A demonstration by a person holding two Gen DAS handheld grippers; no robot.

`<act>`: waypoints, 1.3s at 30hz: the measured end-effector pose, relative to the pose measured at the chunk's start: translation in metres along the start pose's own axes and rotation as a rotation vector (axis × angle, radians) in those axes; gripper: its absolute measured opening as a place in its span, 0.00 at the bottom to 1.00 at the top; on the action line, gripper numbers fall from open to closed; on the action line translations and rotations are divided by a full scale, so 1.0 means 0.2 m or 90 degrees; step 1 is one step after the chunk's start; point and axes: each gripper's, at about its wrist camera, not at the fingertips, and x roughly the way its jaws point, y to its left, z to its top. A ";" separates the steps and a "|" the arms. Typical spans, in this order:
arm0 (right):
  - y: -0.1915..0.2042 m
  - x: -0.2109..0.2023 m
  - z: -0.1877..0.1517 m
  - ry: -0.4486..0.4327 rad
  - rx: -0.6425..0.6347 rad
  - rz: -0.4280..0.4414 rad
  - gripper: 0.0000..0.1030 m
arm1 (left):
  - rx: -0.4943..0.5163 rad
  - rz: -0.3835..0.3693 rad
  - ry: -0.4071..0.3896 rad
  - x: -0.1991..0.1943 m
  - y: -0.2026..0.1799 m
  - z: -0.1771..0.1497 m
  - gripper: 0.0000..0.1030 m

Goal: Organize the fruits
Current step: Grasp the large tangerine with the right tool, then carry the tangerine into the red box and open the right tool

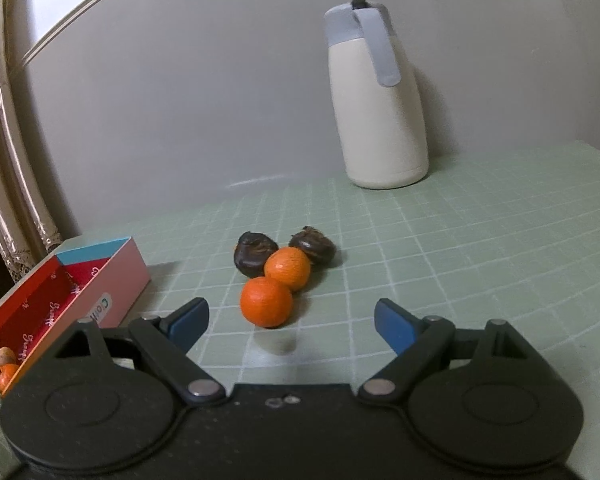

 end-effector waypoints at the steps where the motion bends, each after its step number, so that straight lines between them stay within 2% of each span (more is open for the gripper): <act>1: 0.01 0.02 0.00 0.005 0.000 0.002 0.87 | -0.003 0.006 -0.001 0.00 0.01 0.00 0.98; 8: 0.08 0.15 0.04 0.029 -0.001 -0.005 0.80 | -0.037 0.044 0.002 0.03 0.14 -0.03 0.99; 13: 0.04 0.25 0.05 0.069 0.041 -0.020 0.72 | -0.058 0.058 0.017 0.06 0.22 -0.04 1.00; 16: 0.02 0.28 0.05 0.078 0.050 -0.022 0.56 | -0.062 0.064 0.021 0.07 0.24 -0.05 1.00; 18: 0.03 0.29 0.05 0.082 0.046 -0.004 0.42 | -0.065 0.066 0.022 0.07 0.25 -0.06 0.99; 20: 0.06 0.28 0.04 0.073 0.031 0.001 0.36 | -0.066 0.068 0.022 0.07 0.26 -0.06 1.00; 24: 0.10 0.25 0.02 0.070 0.005 0.007 0.36 | -0.069 0.070 0.020 0.07 0.27 -0.06 1.00; 31: 0.17 0.14 0.05 0.027 0.003 0.070 0.36 | -0.082 0.090 0.018 0.05 0.32 -0.08 1.00; 39: 0.43 0.07 0.07 0.005 -0.048 0.206 0.36 | -0.107 0.129 0.029 0.04 0.47 -0.12 1.00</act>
